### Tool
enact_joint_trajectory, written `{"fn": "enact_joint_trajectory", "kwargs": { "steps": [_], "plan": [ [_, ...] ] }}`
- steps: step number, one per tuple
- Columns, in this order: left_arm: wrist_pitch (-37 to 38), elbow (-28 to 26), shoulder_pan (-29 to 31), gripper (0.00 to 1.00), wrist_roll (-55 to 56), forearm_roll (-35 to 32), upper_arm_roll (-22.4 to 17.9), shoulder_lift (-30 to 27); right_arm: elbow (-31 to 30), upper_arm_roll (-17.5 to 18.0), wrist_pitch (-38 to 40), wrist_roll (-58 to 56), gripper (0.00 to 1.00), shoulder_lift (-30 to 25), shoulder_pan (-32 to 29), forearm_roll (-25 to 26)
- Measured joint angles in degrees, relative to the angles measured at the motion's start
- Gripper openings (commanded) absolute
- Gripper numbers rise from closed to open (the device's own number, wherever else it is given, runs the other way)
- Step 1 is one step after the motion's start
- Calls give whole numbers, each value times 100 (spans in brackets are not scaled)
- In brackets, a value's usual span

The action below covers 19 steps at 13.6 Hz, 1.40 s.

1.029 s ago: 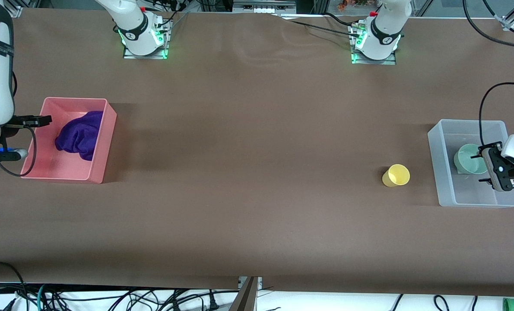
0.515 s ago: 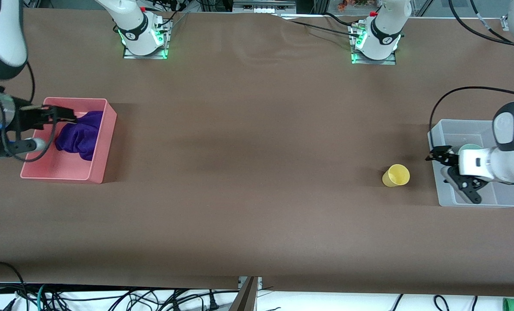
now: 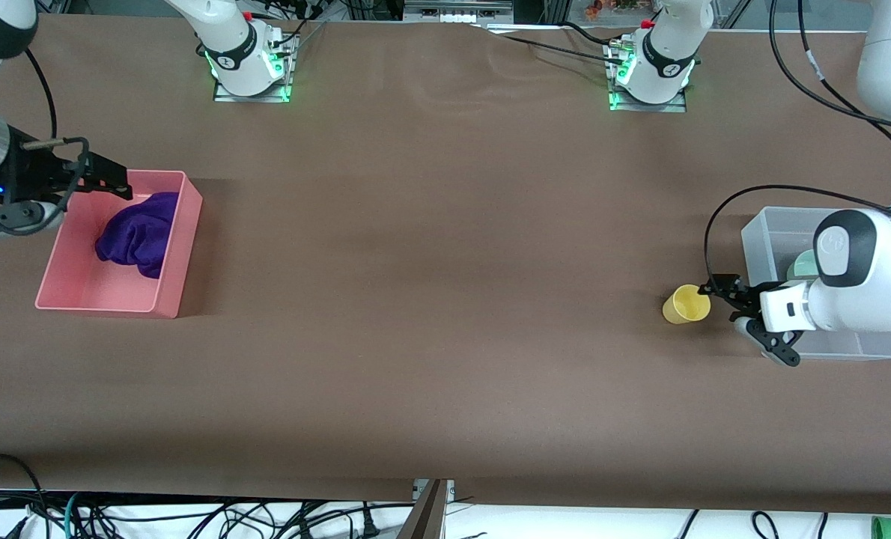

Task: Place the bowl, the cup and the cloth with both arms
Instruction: 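Move the left gripper to the yellow cup and grasp it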

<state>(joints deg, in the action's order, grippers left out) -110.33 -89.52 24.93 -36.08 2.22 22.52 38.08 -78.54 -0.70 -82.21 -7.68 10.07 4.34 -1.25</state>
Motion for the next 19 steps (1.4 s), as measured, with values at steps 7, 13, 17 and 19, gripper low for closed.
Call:
{"fn": "enact_joint_trajectory", "kwargs": {
  "steps": [7, 13, 17, 19],
  "plan": [
    [-372, -2, -235, 100, 431, 145, 12, 126, -5, -11, 27, 0, 100, -3, -5, 5],
    [-565, -2, -299, 100, 416, 167, 0, 287, -5, -11, 26, 0, 100, 2, -7, 6],
    [-529, 14, -123, 77, -339, 100, -69, 289, -5, -11, 26, 0, 100, 10, -8, 8],
    [-599, 10, -100, 0, -464, -299, -79, 300, -5, -11, 26, 0, 100, 10, -8, 8]
  ]
}}
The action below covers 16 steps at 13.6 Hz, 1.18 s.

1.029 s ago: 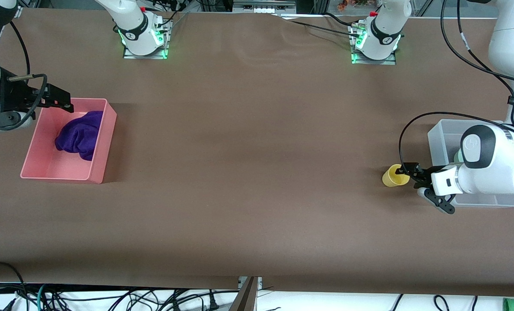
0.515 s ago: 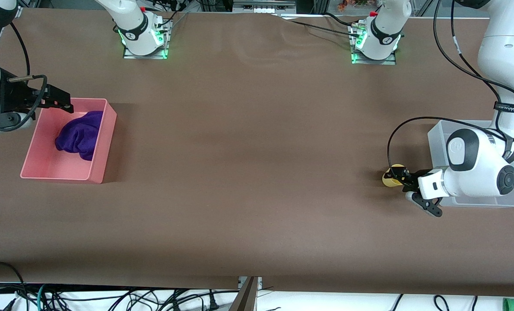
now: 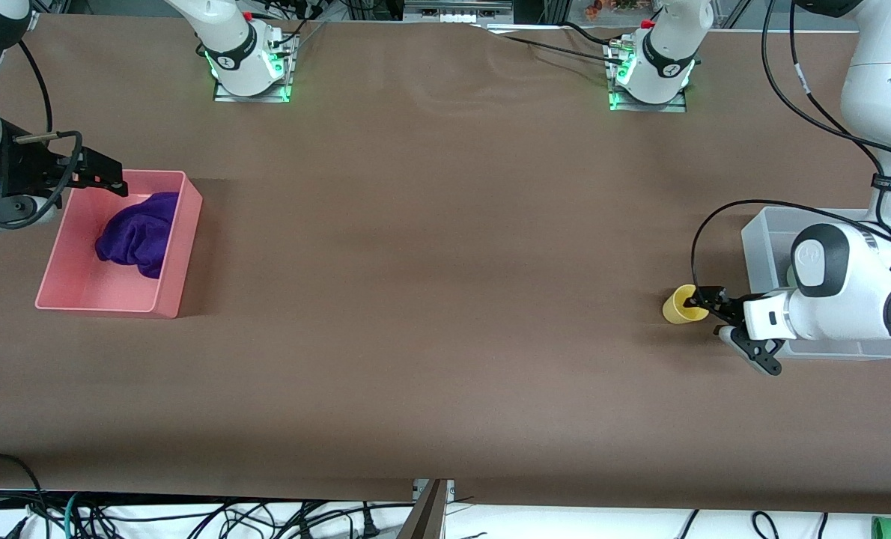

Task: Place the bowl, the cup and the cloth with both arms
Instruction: 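Lift the yellow cup and lower it into the green bowl in the clear bin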

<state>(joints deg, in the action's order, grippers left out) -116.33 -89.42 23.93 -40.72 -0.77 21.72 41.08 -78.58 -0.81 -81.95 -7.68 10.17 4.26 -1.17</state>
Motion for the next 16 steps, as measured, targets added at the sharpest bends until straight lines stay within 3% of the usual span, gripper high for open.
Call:
{"fn": "enact_joint_trajectory", "kwargs": {
  "steps": [9, 12, 16],
  "plan": [
    [-21, -6, -74, 0, -32, -179, 30, 163, 0, -13, -2, 0, 100, 3, -14, 1],
    [573, 205, -69, 0, -31, -179, 82, -104, 0, -17, -4, 0, 100, 4, -16, 1],
    [2066, 739, 30, 0, -134, -583, -28, -765, 0, -22, -5, 0, 100, 5, -17, 2]
  ]
}}
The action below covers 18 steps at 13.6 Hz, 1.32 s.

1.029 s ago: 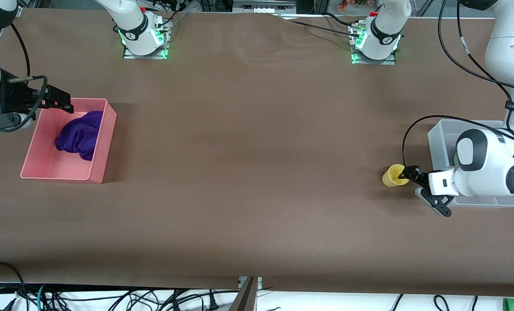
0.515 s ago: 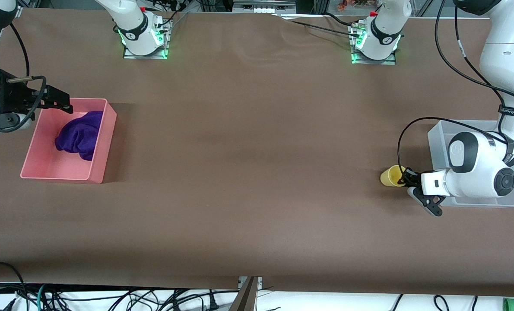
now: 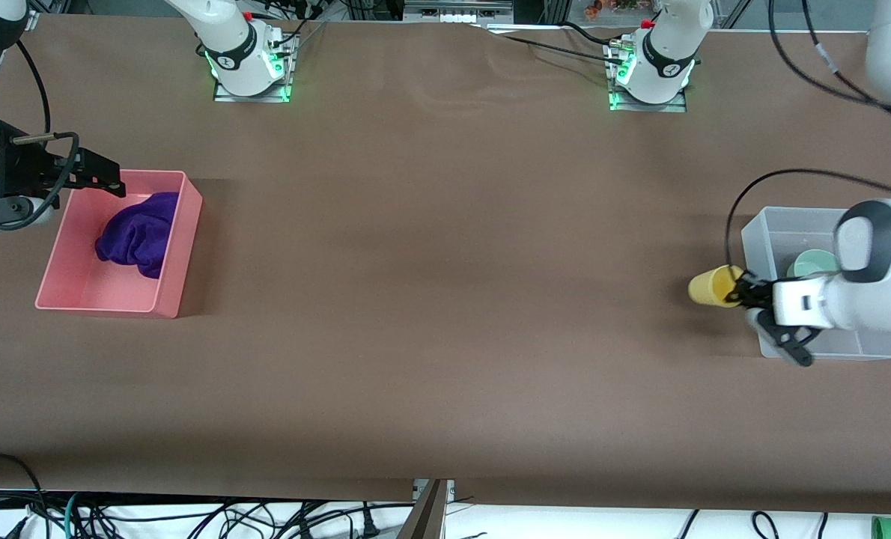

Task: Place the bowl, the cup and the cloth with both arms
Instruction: 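Lift the yellow cup and lower it into the green bowl in the clear bin, then open the left gripper and release the cup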

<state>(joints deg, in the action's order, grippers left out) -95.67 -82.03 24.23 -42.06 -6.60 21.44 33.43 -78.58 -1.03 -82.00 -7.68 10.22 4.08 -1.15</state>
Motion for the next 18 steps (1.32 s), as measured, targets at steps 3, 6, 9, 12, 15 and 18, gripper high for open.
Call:
{"fn": "enact_joint_trajectory", "kwargs": {
  "steps": [3, 6, 9, 12, 15, 18],
  "plan": [
    [233, 158, 312, 0, -783, -889, -95, -65, 0, -2, 0, 0, 100, 0, -5, 0],
    [-78, 151, 613, 0, -1867, -1626, -116, 30, 0, -2, 0, 0, 100, 0, -6, 1],
    [-248, 98, 799, 0, -2669, -2031, -127, 129, 0, -2, -1, 0, 100, 0, -7, 1],
    [-553, 51, 1100, 100, -3066, -2209, -134, 312, 0, -3, -1, 0, 100, 0, -8, 1],
    [-570, -38, 1261, 100, -3156, -2153, -102, 426, 0, -3, -1, 0, 100, 0, -8, 1],
    [-386, -25, 1248, 100, -3120, -1985, 211, 371, 0, -3, -1, 0, 100, 0, -8, 1]
  ]
}}
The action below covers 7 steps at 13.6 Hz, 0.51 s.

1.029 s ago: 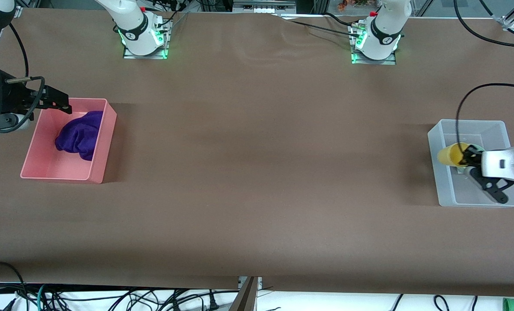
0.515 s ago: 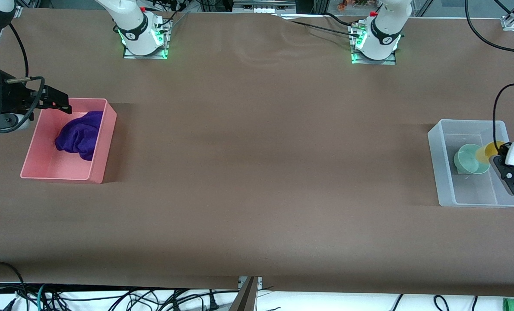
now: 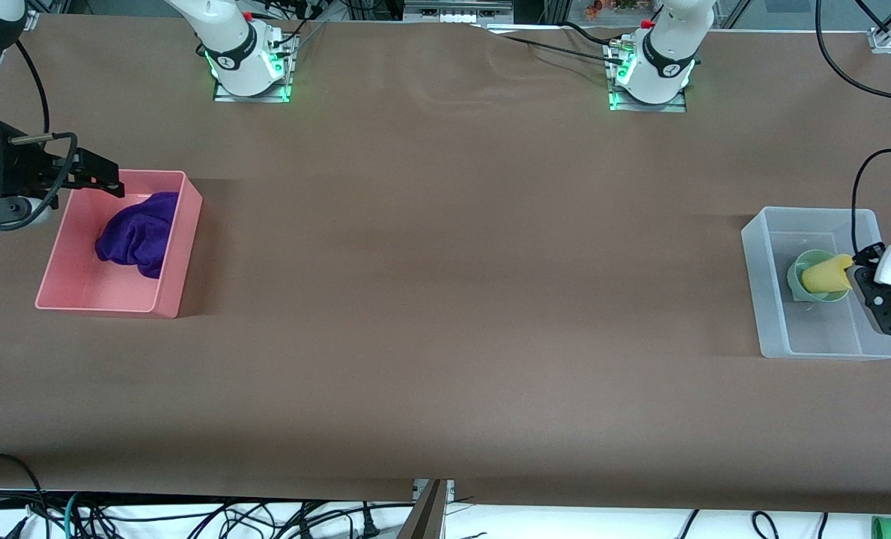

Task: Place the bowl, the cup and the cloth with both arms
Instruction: 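Open the left gripper and release the cup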

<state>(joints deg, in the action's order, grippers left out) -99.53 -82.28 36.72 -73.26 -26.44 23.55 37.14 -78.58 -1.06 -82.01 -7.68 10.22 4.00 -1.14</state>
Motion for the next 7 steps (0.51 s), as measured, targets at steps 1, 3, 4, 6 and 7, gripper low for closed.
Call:
{"fn": "enact_joint_trajectory", "kwargs": {
  "steps": [1, 3, 4, 6, 7],
  "plan": [
    [63, 16, -4, 100, 125, 40, 213, -42, 0, 0, 0, 0, 100, 0, 0, 0],
    [234, 25, -23, 100, 753, 52, 708, -174, 0, 0, 0, 0, 100, 0, 0, 0],
    [291, 28, -35, 100, 1158, 52, 945, -250, 0, 0, 0, 0, 100, 0, -1, 0],
    [410, 31, -67, 100, 2127, 157, 1291, -439, 0, 0, 0, 0, 100, 0, -1, 0],
    [528, 32, -78, 100, 2671, 300, 1406, -529, 0, 0, -1, 0, 100, 0, -1, 0]
  ]
}}
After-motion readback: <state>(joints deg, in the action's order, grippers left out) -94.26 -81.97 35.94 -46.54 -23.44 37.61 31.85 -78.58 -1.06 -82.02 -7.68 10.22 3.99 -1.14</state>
